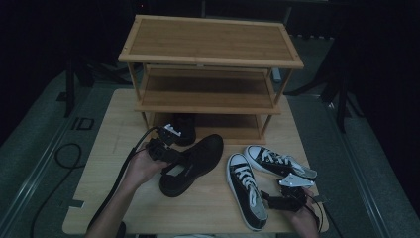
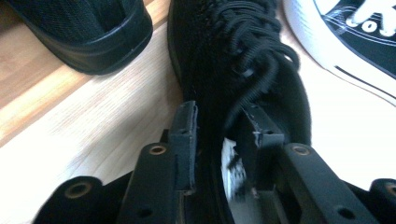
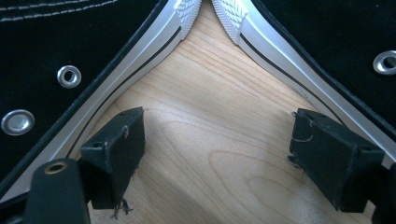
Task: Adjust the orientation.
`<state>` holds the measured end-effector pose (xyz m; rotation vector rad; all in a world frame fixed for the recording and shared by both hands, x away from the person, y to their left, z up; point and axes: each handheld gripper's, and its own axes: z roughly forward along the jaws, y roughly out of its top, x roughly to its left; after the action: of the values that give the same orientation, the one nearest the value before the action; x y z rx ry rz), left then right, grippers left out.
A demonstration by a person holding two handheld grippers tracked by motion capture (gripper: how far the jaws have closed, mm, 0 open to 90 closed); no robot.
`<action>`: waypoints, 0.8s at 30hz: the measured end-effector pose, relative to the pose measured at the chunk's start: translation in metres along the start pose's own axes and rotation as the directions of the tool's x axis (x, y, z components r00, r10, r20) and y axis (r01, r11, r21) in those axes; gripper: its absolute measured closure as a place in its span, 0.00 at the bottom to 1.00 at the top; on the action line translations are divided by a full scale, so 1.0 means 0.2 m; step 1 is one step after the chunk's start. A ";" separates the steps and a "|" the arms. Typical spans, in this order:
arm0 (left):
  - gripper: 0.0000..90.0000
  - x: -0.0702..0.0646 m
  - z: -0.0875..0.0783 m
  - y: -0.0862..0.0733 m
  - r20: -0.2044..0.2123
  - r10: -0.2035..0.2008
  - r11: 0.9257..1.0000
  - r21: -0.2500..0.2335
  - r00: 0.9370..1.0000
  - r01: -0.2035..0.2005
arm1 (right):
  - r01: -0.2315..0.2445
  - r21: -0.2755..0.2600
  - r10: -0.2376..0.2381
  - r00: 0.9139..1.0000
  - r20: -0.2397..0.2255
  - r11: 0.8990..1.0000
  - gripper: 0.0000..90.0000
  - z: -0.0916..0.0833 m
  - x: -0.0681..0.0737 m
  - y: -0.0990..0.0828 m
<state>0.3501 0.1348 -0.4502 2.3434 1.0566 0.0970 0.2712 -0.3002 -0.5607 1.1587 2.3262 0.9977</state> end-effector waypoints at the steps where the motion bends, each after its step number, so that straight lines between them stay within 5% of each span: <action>1: 0.76 0.01 -0.03 -0.01 0.013 0.005 1.000 -0.012 1.000 -0.005 | 0.000 0.000 0.000 1.000 0.000 1.000 0.20 0.00 0.00 0.00; 7: 1.00 0.08 -0.15 -0.11 -0.049 -0.024 0.998 -0.057 0.998 0.021 | 0.001 0.000 -0.001 1.000 0.000 1.000 0.20 0.00 0.00 0.00; 18: 1.00 0.18 -0.02 -0.32 -0.069 -0.095 0.995 0.018 0.993 0.096 | 0.001 0.000 -0.001 1.000 0.000 1.000 0.20 0.00 0.00 0.00; 24: 1.00 0.18 0.05 -0.41 -0.052 -0.099 0.993 0.055 0.994 0.102 | 0.001 0.000 -0.001 1.000 0.000 1.000 0.20 0.00 0.00 0.00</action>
<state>0.3219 0.2000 -0.5066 2.3448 1.2144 0.0879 0.2712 -0.3002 -0.5607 1.1580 2.3261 0.9976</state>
